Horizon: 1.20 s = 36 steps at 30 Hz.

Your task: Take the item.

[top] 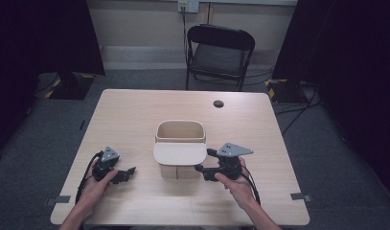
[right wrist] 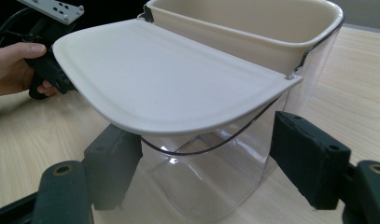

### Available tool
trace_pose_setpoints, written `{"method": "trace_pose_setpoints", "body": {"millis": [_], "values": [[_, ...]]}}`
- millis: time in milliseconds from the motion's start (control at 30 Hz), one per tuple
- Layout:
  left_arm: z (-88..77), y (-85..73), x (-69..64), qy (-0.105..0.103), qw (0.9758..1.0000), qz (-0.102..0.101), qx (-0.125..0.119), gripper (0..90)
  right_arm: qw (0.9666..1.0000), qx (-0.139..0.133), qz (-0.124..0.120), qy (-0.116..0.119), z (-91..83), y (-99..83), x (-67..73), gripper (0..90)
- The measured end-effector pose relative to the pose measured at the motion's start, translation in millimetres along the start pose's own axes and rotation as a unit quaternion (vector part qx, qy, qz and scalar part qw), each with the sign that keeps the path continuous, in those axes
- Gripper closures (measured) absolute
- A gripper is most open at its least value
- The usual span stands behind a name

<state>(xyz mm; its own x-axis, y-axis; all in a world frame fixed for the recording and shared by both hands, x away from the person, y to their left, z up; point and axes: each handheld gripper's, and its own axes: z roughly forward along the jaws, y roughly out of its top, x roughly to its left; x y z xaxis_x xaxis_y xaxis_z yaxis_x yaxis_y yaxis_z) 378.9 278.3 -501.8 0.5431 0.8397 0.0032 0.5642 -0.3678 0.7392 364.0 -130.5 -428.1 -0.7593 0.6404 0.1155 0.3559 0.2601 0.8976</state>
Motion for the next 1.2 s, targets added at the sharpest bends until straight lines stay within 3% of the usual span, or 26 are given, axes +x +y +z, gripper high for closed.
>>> {"method": "trace_pose_setpoints", "body": {"millis": [1200], "values": [[0.0,0.0,0.0,0.000,1.0000,0.000,0.000,14.6,0.9999,-0.011,-0.006,-0.001,-1.8,8.8,-0.2,23.6]]}}
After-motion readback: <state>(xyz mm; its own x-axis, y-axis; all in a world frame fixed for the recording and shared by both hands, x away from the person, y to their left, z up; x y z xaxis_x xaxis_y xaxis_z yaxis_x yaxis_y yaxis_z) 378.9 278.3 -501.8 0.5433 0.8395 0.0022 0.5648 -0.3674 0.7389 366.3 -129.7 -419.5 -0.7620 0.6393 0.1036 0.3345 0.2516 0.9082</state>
